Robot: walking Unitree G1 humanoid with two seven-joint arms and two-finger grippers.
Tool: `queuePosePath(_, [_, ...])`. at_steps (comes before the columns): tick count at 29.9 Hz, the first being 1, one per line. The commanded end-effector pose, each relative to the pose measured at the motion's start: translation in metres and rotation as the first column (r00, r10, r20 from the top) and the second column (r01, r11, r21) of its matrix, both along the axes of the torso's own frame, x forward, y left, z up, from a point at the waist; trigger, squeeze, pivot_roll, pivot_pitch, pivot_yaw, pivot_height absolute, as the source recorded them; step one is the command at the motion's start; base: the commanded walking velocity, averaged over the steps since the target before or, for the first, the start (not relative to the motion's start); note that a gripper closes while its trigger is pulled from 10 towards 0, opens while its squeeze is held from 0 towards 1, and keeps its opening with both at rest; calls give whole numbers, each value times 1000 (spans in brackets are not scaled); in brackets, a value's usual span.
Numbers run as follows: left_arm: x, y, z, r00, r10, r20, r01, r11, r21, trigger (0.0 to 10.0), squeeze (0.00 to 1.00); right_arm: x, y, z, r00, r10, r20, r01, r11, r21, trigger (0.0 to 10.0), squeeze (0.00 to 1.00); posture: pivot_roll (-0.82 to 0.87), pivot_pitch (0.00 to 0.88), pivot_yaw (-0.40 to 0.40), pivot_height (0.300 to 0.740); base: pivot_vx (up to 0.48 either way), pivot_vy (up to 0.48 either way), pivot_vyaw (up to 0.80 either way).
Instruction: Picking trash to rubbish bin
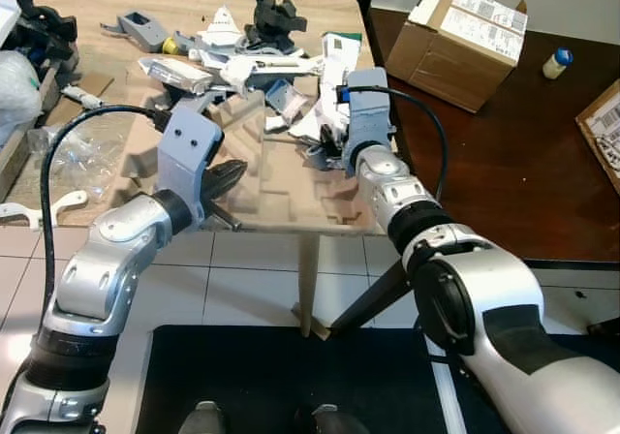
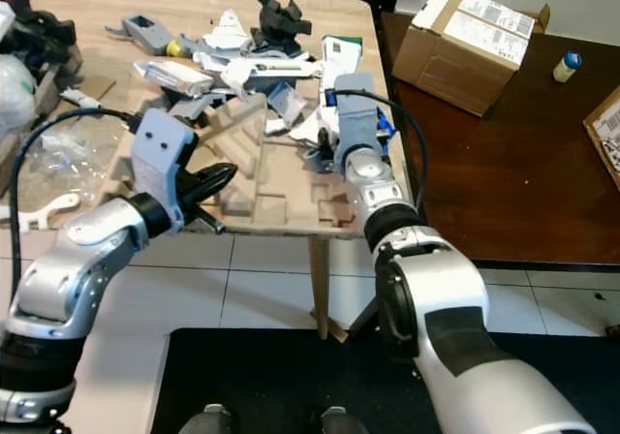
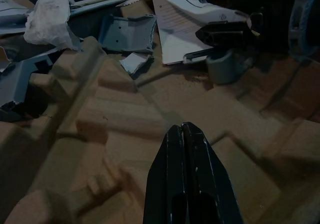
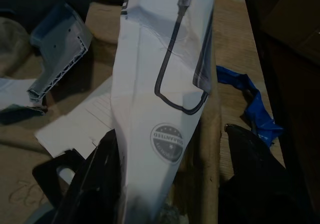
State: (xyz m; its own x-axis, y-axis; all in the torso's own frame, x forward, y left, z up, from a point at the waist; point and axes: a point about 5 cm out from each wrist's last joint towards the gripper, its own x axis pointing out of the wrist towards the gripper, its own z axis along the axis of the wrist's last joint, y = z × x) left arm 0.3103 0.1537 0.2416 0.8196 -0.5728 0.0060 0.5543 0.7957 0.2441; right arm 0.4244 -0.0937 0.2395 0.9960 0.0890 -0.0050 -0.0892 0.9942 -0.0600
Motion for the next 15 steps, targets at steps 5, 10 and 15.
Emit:
queuePosePath(5, [0,0,-4,1000,-11,-20,11,1000,22,10000,0,-3,-7,-25,996,-1,-86,5,999,46,0,0,160,247,-109,740,0,0,0])
queuePosePath(10, [0,1,-4,1000,-8,-20,9,1000,23,10000,0,-3,-9,-27,995,-8,-95,15,997,72,0,0,162,246,-111,740,0,0,0])
queuePosePath(15, [0,2,-4,1000,-8,-20,8,1000,24,10000,0,-3,-12,-28,995,-19,-100,29,995,94,0,0,161,244,-110,740,0,0,0])
